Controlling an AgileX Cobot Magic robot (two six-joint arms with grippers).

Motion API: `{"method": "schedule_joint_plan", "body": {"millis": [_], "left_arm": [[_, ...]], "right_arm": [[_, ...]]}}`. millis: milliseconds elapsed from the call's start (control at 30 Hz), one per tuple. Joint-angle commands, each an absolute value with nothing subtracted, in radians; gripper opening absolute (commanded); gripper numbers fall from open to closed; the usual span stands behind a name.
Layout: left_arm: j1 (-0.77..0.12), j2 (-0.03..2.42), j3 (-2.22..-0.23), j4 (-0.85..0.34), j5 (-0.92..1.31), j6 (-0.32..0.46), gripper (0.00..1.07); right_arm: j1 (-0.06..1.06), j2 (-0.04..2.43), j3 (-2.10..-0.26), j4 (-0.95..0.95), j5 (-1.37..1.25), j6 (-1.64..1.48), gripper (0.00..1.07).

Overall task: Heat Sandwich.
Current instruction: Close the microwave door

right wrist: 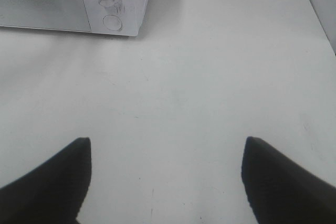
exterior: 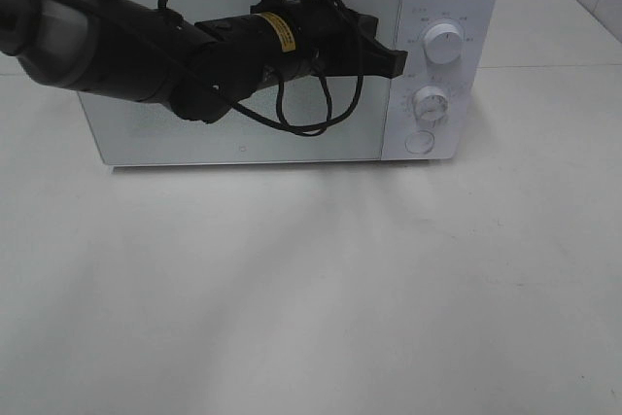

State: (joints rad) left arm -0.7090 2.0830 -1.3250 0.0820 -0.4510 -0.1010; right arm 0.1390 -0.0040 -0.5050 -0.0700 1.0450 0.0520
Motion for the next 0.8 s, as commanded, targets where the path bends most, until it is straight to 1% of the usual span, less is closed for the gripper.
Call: {"method": "schedule_joint_plan", "body": {"millis": [33,333,467,600,633,800], "left_arm": [[-0.689,2.079,-1.343,0.018,-0.467,-0.122,0.00],[-0.751,2.073,-1.336,0.066,-0.428,-0.119,0.00],[-0.788,2.010,-1.252,0.068,-0.422,-0.119,0.00],[-0.795,1.972,-1.200,0.068,-0.418,-0.120,0.00],[-0.805,1.943,-1.166,0.067,-0.390,-0.123,0.00],[-0.812,1.882,-1.116,0.067,-0.296,-0.123,0.01]], "right_arm": [[0.135,-0.030,-0.504,-0.067,1.041,0.049,0.76],[0.135,-0.030,-0.504,-0.067,1.041,0.049,0.76],[0.135,-0.030,-0.504,-0.067,1.041,0.049,0.76],[0.135,-0.030,-0.504,-0.067,1.041,0.049,0.76],[0.135,-0.030,-0.504,-0.067,1.041,0.049,0.76],[0.135,-0.030,-0.504,-0.067,1.041,0.049,0.76]]}}
